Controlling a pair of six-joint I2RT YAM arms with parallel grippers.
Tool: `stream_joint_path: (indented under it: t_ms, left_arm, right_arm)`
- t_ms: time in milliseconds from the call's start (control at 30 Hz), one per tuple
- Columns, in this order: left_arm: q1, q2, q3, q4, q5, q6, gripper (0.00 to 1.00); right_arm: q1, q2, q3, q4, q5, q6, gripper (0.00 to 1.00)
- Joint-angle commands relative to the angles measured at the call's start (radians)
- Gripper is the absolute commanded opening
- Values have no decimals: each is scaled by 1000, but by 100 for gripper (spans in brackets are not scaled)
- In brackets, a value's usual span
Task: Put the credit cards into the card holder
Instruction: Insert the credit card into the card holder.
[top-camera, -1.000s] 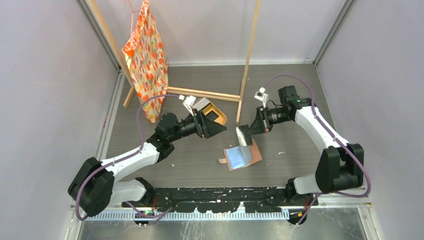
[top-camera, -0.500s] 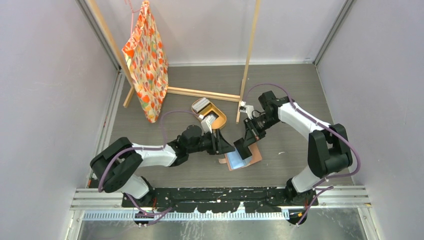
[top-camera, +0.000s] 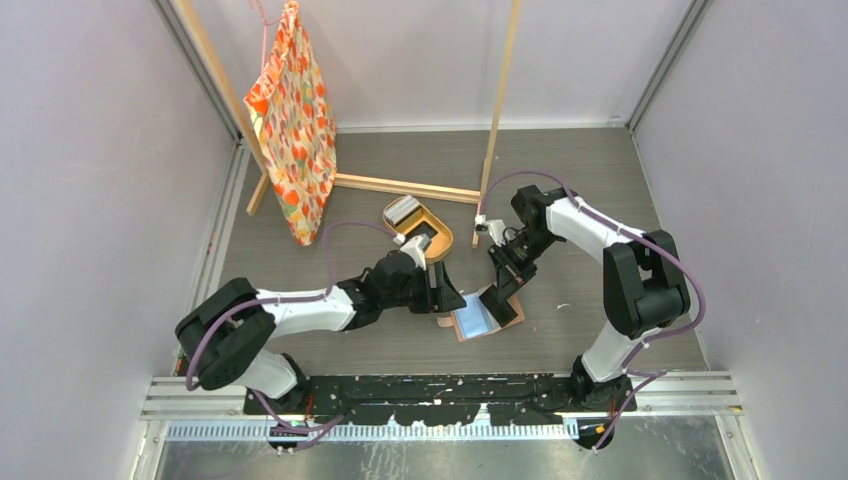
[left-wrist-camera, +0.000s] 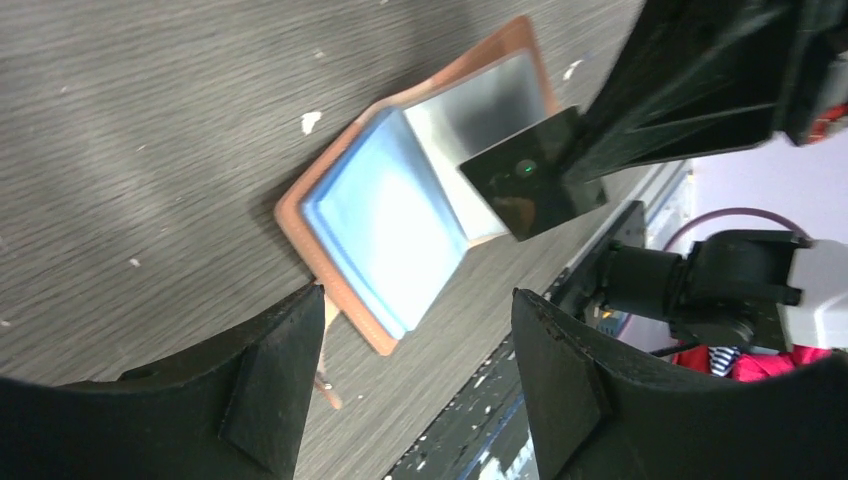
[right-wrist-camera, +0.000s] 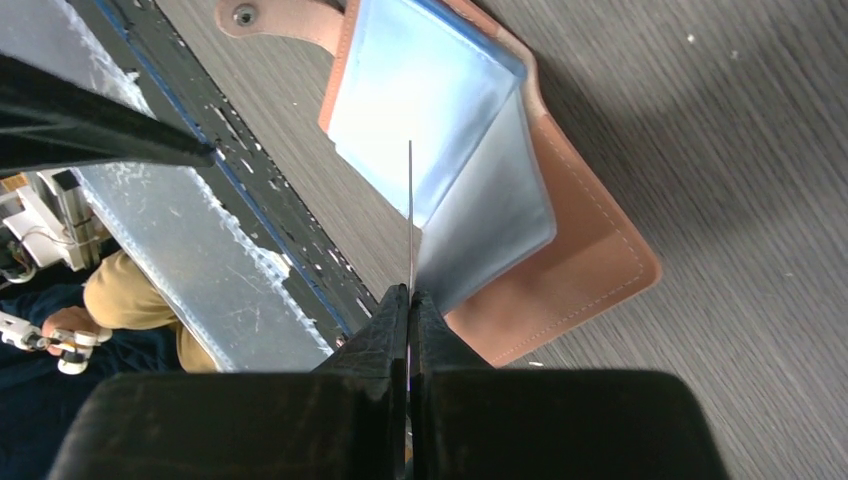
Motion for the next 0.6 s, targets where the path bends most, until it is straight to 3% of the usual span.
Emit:
stream_joint_path:
  t_ms: [0, 167, 567]
  left_arm:
    - [-3, 46, 48, -51, -21, -1, 70]
    - [-3, 87, 87, -111, -47, -21, 69]
    - [-9, 206, 90, -43, -7, -114, 58]
  right_arm:
    - [5, 10, 27, 2, 58, 16, 1]
    - [5, 34, 27, 33, 107, 61, 1]
    - [2, 100, 57, 37, 91, 103, 1]
